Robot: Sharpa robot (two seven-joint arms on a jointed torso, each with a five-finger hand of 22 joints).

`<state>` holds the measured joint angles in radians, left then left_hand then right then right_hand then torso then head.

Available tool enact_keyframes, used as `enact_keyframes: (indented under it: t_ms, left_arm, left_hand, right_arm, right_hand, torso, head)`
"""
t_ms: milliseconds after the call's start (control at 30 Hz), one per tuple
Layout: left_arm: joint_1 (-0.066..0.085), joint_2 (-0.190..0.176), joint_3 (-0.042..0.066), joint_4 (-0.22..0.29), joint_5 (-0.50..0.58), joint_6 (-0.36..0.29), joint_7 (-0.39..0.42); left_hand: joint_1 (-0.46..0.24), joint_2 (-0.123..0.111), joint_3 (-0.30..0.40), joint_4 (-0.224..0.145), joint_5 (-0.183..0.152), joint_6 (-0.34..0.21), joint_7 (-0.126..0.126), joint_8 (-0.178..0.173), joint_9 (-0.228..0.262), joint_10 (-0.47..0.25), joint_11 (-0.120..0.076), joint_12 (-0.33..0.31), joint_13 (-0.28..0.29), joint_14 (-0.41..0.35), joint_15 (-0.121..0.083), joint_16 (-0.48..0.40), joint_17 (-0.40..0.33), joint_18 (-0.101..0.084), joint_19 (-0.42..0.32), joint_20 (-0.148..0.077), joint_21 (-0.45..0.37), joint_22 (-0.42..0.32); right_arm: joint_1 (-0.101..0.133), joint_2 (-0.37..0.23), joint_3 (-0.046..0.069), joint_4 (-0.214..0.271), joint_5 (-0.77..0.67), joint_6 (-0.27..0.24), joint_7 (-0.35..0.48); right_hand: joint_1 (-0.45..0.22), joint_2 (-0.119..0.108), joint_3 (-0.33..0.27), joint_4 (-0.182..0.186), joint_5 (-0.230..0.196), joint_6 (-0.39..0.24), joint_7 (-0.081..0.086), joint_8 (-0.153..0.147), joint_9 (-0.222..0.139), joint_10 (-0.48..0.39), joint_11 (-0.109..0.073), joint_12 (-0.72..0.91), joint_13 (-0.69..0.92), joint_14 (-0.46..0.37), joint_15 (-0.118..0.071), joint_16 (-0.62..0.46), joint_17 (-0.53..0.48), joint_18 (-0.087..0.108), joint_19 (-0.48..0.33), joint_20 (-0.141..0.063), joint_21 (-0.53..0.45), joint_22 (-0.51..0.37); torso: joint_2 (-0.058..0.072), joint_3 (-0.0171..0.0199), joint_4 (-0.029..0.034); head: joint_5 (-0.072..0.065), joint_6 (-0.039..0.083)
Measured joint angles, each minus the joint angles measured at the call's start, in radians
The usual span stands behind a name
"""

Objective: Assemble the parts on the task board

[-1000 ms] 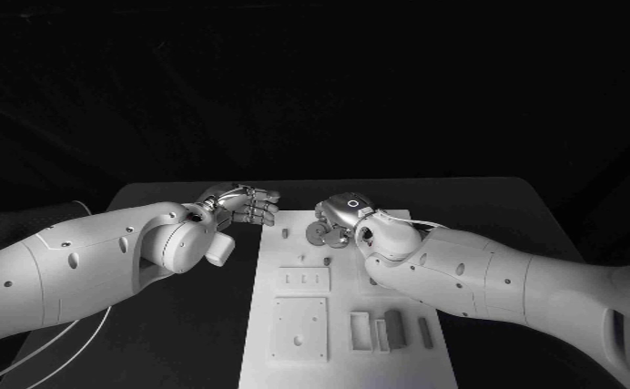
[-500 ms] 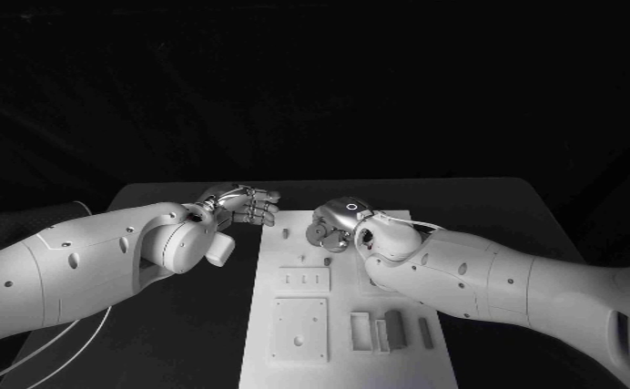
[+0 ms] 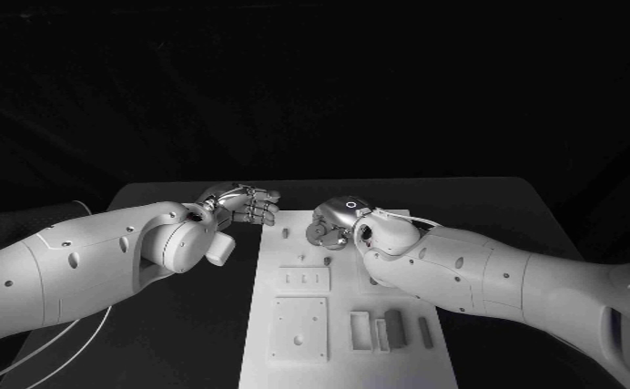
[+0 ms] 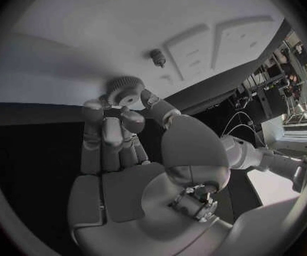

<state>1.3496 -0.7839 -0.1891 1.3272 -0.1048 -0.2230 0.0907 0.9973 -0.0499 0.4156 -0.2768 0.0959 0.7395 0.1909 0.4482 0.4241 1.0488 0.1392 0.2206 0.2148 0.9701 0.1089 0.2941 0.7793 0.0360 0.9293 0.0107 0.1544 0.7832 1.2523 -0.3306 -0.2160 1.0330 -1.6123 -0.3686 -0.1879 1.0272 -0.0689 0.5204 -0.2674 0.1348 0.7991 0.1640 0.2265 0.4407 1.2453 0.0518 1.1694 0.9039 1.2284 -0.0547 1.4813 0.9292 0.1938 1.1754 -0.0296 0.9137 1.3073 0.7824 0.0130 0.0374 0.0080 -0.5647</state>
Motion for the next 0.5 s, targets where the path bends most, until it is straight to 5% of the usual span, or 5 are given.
enact_keyframes:
  t_ms: [500]
  left_arm:
    - [0.0, 0.0, 0.0, -0.001, 0.0, 0.0, 0.0]
  left_hand:
    - [0.0, 0.0, 0.0, 0.0, 0.0, 0.0, 0.0, 0.0, 0.001, 0.0, 0.0, -0.004, 0.001, 0.0, 0.0, -0.004, 0.001, 0.0, 0.0, 0.0, 0.0, 0.001]
  right_arm:
    - [-0.001, -0.001, -0.001, -0.015, 0.007, -0.001, -0.004]
  right_hand:
    - [-0.01, 0.01, 0.013, 0.003, 0.0, -0.006, 0.004, -0.004, -0.003, -0.001, 0.001, 0.0, 0.003, -0.005, 0.005, 0.0, 0.003, 0.0, -0.007, -0.001, 0.0, 0.0]
  torso:
    - [0.0, -0.0002, 0.0002]
  head:
    - [0.0, 0.0]
